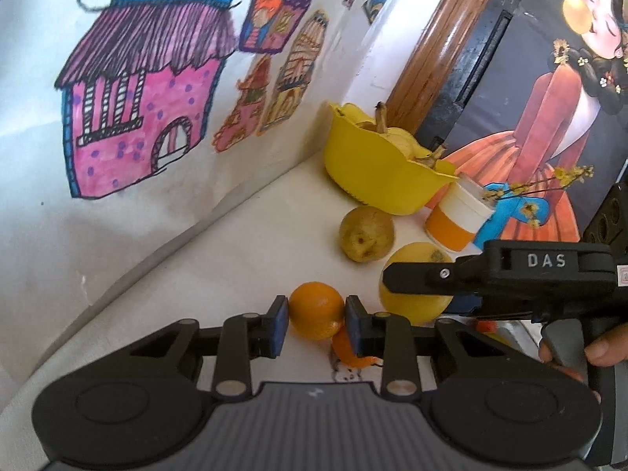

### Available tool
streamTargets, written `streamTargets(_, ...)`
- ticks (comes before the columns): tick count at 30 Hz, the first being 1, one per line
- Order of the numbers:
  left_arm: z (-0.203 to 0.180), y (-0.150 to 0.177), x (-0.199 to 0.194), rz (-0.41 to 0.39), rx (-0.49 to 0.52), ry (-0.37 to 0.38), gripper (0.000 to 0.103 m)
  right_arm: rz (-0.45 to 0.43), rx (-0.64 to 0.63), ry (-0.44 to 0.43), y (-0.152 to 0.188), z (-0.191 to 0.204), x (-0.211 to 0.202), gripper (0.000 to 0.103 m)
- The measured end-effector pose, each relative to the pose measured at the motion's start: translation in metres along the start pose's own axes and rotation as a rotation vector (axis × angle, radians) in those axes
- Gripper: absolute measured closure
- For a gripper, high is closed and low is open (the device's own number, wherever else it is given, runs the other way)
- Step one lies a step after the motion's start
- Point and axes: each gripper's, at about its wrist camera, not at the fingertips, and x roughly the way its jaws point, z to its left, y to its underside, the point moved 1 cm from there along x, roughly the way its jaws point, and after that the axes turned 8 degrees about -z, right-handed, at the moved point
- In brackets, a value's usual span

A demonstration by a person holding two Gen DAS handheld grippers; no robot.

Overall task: Organize fruits
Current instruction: 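Carry the lemon onto the tray with the right tool while the left tool carries the mandarin there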

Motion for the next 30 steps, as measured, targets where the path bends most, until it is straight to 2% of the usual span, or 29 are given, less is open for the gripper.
streamTargets(6,-0.027,0.001,-0.014,-0.022,0.017,0.061,0.070,-0.054,0.003,0.001,-0.002,-0.006,-0.041,0.040)
streamTargets(13,-0.073,0.010,-0.025,-0.006,0.051,0.173,0.070,-0.111,0.003,0.064,0.006,-0.028,-0.097,0.040)
streamTargets(21,-0.118,0.038,-0.033,0.059,0.070,0.297,0.070,-0.137,0.021,0.128,0.039,-0.058,-0.161,0.040)
streamTargets(25,-0.138,0.049,-0.030,0.094,0.087,0.334,0.070,-0.142,0.049,0.155,0.059,-0.069,-0.190,0.040)
streamTargets(30,-0.152,0.058,-0.024,0.125,0.109,0.344,0.069,-0.158,0.076,0.191,0.086,-0.078,-0.221,0.040)
